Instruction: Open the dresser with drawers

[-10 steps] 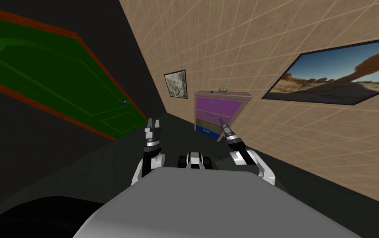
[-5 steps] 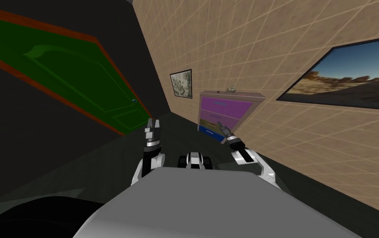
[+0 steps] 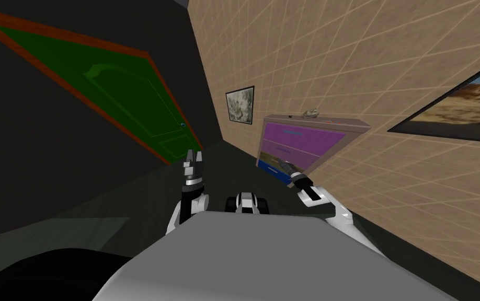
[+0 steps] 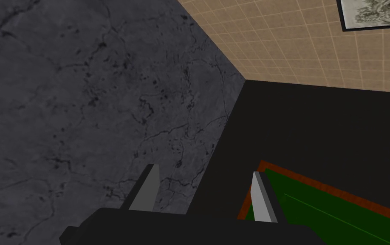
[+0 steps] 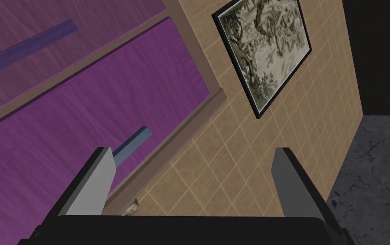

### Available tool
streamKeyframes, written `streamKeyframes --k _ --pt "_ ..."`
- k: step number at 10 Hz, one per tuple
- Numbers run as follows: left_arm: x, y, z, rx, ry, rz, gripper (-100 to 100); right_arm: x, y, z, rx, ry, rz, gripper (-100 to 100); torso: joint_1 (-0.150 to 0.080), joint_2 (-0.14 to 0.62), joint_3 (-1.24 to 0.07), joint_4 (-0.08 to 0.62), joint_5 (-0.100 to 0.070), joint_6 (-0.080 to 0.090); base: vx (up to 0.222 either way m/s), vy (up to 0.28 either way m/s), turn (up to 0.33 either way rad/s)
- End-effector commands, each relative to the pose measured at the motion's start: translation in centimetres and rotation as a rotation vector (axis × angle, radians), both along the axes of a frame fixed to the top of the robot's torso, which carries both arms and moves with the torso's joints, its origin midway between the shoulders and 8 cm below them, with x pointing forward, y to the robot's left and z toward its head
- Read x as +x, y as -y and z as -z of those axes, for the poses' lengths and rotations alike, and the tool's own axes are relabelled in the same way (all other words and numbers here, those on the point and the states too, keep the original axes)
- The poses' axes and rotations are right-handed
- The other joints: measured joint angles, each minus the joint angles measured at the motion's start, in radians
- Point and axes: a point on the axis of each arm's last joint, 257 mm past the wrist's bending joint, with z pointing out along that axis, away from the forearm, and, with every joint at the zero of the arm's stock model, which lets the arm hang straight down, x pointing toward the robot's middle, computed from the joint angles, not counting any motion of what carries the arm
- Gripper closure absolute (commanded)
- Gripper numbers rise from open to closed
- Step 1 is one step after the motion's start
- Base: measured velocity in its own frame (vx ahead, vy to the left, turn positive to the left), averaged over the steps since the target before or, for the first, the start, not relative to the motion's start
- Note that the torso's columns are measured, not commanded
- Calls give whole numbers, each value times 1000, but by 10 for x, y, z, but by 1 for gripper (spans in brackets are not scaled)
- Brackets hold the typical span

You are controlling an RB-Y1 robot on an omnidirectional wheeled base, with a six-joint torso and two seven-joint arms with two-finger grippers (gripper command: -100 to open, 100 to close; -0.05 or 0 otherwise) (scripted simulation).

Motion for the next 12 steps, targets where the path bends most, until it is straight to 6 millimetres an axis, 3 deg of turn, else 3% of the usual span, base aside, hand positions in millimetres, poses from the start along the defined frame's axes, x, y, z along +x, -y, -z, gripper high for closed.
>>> streamKeyframes --k 1,2,3,4,5,6,7,10,12 --pt "0 0 0 0 0 0 0 1 22 21 -67 -43 26 -100 -2 1 0 0 0 1 10 22 -33" --pt "0 0 0 0 0 0 0 4 43 30 -163 -74 47 -100 -3 1 1 0 -1 1 16 39 167" --pt "0 0 0 0 0 0 0 3 47 36 -164 -88 54 -100 -1 0 0 0 -1 0 20 32 151" --pt "0 0 0 0 0 0 0 5 70 45 -261 -121 77 -100 -1 0 0 0 0 0 25 44 225" --pt "0 0 0 0 0 0 0 4 75 51 -262 -134 84 -100 0 -1 -1 0 0 0 28 37 99" --pt "0 0 0 0 0 0 0 5 102 58 -360 -171 111 -100 -1 -1 0 0 0 1 35 54 194" --pt "0 0 0 0 0 0 0 3 105 63 -361 -180 116 -100 0 -1 0 0 0 0 30 41 115" --pt "0 0 0 0 0 0 0 3 163 70 -551 -252 174 -100 -1 0 0 0 0 1 29 44 162" --pt "0 0 0 0 0 0 0 -2 172 78 -558 -275 186 -100 -1 0 0 0 -1 1 22 23 43"
